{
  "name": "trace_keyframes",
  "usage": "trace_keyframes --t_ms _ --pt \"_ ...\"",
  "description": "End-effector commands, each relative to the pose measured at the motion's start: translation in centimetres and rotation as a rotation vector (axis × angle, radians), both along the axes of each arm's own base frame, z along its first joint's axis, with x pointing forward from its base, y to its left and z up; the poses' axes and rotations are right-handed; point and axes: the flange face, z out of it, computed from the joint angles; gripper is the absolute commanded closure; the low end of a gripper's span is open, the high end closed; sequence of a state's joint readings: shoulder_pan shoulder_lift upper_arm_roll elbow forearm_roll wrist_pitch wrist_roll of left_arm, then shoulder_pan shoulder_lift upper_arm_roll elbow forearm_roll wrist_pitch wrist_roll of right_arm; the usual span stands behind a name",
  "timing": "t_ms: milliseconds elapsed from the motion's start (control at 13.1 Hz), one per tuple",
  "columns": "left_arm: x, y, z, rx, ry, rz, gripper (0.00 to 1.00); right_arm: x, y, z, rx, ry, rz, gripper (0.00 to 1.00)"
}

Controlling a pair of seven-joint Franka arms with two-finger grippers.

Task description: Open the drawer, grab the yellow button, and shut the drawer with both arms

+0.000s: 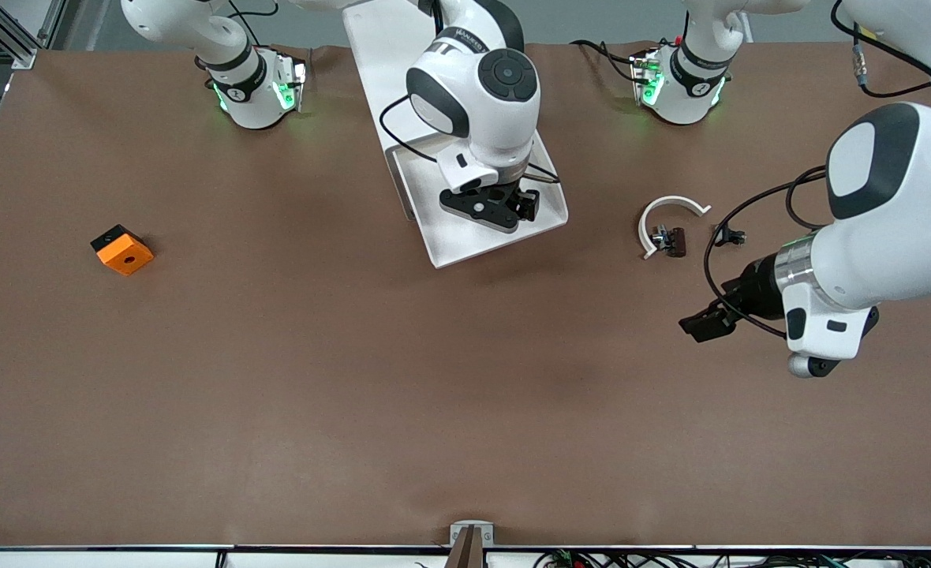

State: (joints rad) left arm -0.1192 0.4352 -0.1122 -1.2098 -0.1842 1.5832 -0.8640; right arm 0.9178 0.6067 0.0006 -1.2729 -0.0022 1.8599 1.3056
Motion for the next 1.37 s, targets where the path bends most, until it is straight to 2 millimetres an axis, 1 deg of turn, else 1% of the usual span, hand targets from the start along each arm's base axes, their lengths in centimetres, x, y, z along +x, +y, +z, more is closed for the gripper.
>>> trace_keyframes --t_ms 0,76,153,229,305,382,458,534,687,763,916,992,1068,1145,1221,1297 --pt "-1.4 0.5 1.2 0.024 0.005 -0.024 0.00 0.1 0.6 0.0 -0.006 -0.022 -0.002 0.00" --pt "-1.6 0.6 1.8 0.023 -0.004 -0.022 0.00 0.0 0.7 0.1 -0.004 -0.023 -0.002 0.00" --pt "-1.7 0.8 1.4 0.029 0.004 -0.023 0.00 0.0 0.7 0.1 -0.004 -0.023 -0.002 0.00" --pt "-1.8 1.0 1.4 0.054 0.000 -0.026 0.00 0.0 0.7 0.1 -0.004 -0.023 -0.001 0.04" --pt "-2.1 1.2 1.1 0.082 0.002 -0.037 0.00 0.0 0.7 0.1 -0.004 -0.023 0.000 0.12" --pt "-2.3 1.2 0.9 0.088 0.003 -0.066 0.00 -0.1 0.8 0.2 -0.001 -0.021 -0.002 0.29" --pt "-2.6 1.3 0.3 0.095 0.012 -0.089 0.00 -0.1 0.8 0.2 -0.001 -0.021 -0.003 0.65" --pt "-2.8 1.3 0.2 0.095 0.011 -0.097 0.00 -0.2 0.9 0.2 0.000 -0.022 -0.005 0.98" --pt "-3.0 0.3 -0.4 0.095 0.015 -0.112 0.00 -0.5 1.2 0.2 0.007 -0.027 -0.002 1.00" --pt "-3.2 -0.6 -0.7 0.089 0.014 -0.127 0.00 -0.5 1.2 0.2 0.007 -0.027 -0.002 1.00" --pt "-4.0 -2.4 -2.2 0.083 0.030 -0.157 0.00 0.1 0.8 0.4 0.009 -0.028 0.008 1.00" --pt "-4.2 -3.0 -2.9 0.080 0.033 -0.168 0.00 0.8 0.2 0.9 0.014 -0.032 0.000 1.00" --pt "-4.3 -3.5 -3.6 0.076 0.030 -0.173 0.00 1.9 -0.8 1.7 0.021 -0.034 -0.001 1.00" --pt "-4.6 -4.4 -5.0 0.072 0.029 -0.184 0.00 3.4 -2.4 2.7 0.033 -0.031 -0.004 1.00" --pt "-4.9 -5.5 -6.3 0.063 0.014 -0.196 0.00 5.1 -4.5 5.0 0.053 -0.043 -0.006 1.00" --pt "-5.1 -6.3 -7.5 0.058 0.000 -0.204 0.00 6.3 -6.7 6.7 0.045 -0.038 0.018 1.00"
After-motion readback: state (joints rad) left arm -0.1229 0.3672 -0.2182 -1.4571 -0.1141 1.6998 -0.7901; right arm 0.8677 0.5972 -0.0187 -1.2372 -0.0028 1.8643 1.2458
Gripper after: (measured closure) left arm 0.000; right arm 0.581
